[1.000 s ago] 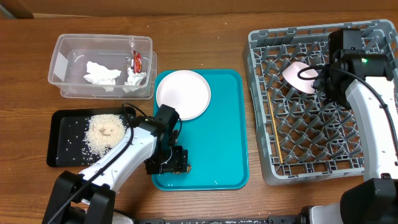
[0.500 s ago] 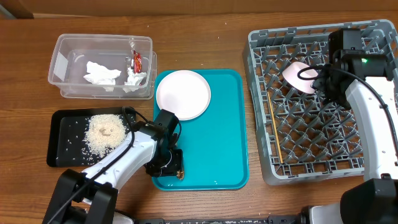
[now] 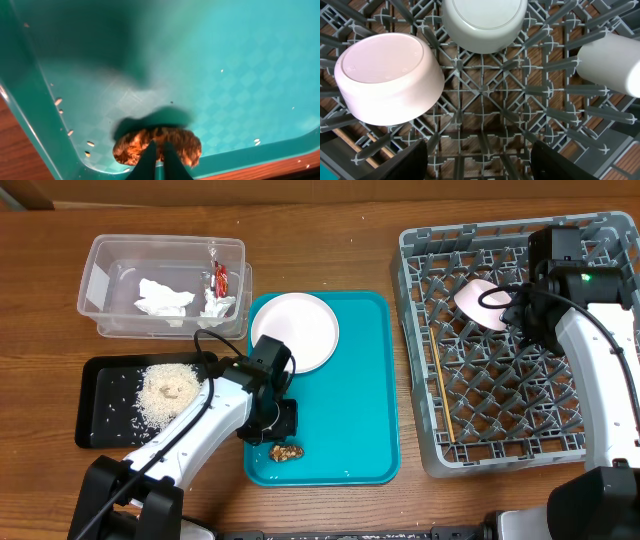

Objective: Sort waste into correct bins and load items into the dishwasher
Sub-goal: 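Grasp the brown food scrap on the tray with the left gripper, then carry the scrap left and drop it onto the black tray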

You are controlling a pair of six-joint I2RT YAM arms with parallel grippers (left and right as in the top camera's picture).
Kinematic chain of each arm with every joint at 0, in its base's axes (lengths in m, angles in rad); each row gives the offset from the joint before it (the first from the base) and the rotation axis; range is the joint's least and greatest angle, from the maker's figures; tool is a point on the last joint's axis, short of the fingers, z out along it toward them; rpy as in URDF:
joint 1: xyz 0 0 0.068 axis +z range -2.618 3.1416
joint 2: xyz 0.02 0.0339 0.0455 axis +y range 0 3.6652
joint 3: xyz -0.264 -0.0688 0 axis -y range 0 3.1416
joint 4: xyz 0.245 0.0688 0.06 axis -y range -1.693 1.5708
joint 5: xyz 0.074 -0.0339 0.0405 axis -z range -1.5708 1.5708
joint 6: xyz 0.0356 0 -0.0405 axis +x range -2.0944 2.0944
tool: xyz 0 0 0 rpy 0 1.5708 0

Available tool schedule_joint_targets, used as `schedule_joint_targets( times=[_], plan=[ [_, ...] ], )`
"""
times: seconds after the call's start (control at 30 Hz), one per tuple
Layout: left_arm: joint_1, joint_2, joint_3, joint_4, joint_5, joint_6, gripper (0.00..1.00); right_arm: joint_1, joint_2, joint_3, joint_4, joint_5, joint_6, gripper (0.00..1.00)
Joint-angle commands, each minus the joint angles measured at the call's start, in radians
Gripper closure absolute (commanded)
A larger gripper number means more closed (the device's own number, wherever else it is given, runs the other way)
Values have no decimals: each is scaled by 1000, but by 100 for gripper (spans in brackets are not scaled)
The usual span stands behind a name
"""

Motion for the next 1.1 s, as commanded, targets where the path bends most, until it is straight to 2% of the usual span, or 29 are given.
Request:
schedule_joint_targets(
  times=[0.0,0.13,0.3,0.87,1.0,1.03,1.07],
  plan=[
    [-6,10,26,-12,-22,12,59,-1,-2,8,-1,-2,-3,32],
    [-12,10,22,-30,10,38,45,-1,-2,8,-1,-2,-3,32],
    [-32,13,-3,-62,14,24,39,-1,-2,8,0,-2,-3,32],
    [-41,128,-69,6,14,-4,32,-1,-2,8,-4,-2,-3,32],
    [-41,154,-69,6,14,-4,46,-1,-2,8,-4,-2,-3,32],
    [-41,154,-69,6,14,-4,63,-1,-2,8,-5,-2,-3,32],
    [-41,154,-69,6,14,-4,72,-1,-2,8,-5,-2,-3,32]
  ],
)
